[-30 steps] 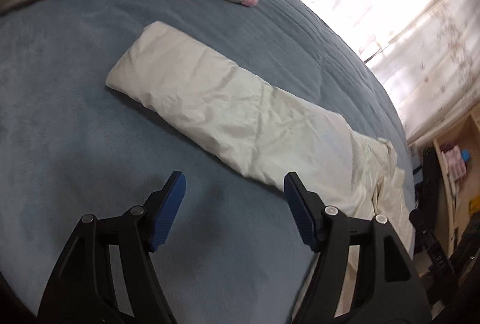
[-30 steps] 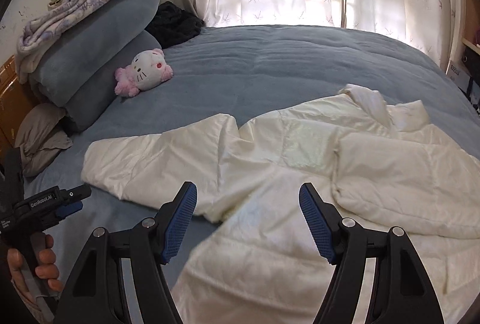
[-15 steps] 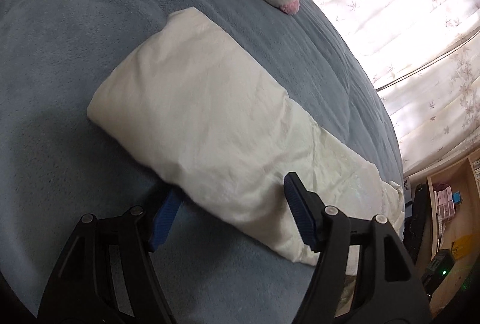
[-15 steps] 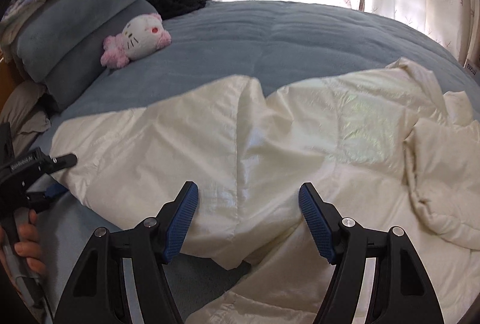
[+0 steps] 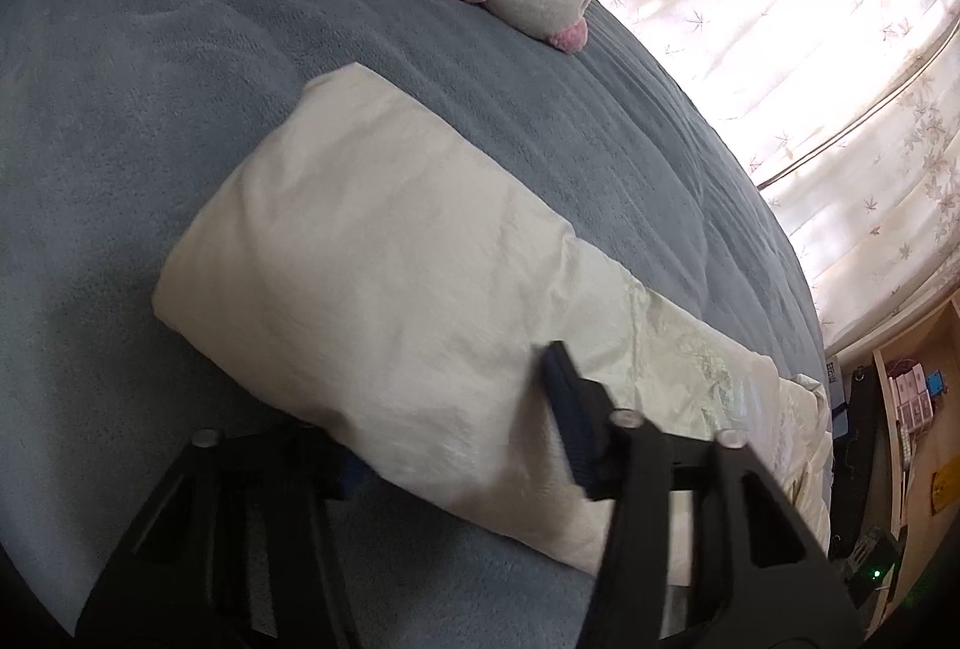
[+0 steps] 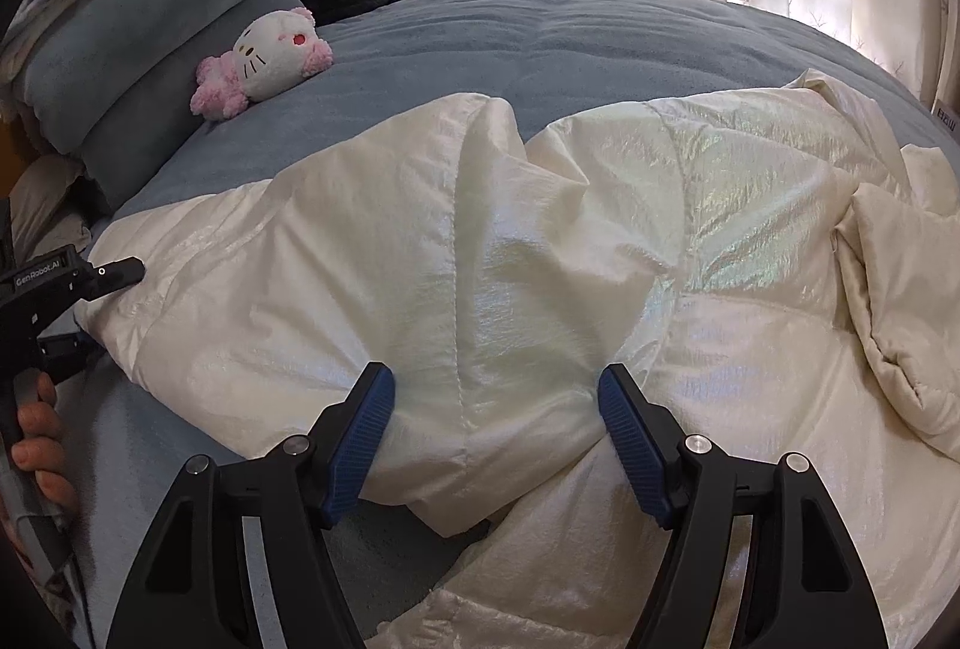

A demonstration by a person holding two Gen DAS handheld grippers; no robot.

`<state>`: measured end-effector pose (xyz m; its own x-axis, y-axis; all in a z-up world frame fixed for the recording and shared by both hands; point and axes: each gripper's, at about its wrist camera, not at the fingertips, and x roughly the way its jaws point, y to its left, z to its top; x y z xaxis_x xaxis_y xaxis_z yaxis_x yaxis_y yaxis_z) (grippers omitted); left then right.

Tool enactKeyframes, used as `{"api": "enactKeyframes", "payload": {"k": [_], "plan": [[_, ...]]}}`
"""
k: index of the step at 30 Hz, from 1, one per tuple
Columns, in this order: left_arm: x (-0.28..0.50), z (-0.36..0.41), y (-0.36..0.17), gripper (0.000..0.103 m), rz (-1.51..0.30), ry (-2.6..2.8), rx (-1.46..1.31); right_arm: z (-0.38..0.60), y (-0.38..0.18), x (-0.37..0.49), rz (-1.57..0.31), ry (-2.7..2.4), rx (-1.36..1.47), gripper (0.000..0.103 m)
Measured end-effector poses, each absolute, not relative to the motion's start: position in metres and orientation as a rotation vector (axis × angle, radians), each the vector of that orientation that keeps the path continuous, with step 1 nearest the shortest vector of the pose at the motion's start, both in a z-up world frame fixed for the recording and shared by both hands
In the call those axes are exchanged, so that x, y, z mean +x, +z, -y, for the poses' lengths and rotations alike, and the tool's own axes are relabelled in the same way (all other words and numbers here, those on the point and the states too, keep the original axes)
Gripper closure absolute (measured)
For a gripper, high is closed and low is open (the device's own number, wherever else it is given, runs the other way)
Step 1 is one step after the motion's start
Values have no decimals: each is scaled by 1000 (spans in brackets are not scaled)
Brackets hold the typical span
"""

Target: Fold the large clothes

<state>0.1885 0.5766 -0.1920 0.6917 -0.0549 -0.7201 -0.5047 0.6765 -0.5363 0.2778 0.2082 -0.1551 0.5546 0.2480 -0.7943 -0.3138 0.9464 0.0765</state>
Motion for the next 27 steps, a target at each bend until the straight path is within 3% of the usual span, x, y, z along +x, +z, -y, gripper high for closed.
{"api": "enactKeyframes", "payload": {"k": [3, 6, 19, 27], "plan": [[189, -580, -189, 87, -768, 278, -806, -209, -160, 276, -926, 343, -84, 28], [191, -573, -179, 95, -770, 279, -748, -213, -165, 275, -932, 349, -95, 24], [173, -487, -61, 98, -666, 250, -364, -229, -170, 278, -973, 369, -122, 15], [145, -411, 14, 98, -608, 189, -177, -190, -125, 268, -1016, 444, 155, 14]]}}
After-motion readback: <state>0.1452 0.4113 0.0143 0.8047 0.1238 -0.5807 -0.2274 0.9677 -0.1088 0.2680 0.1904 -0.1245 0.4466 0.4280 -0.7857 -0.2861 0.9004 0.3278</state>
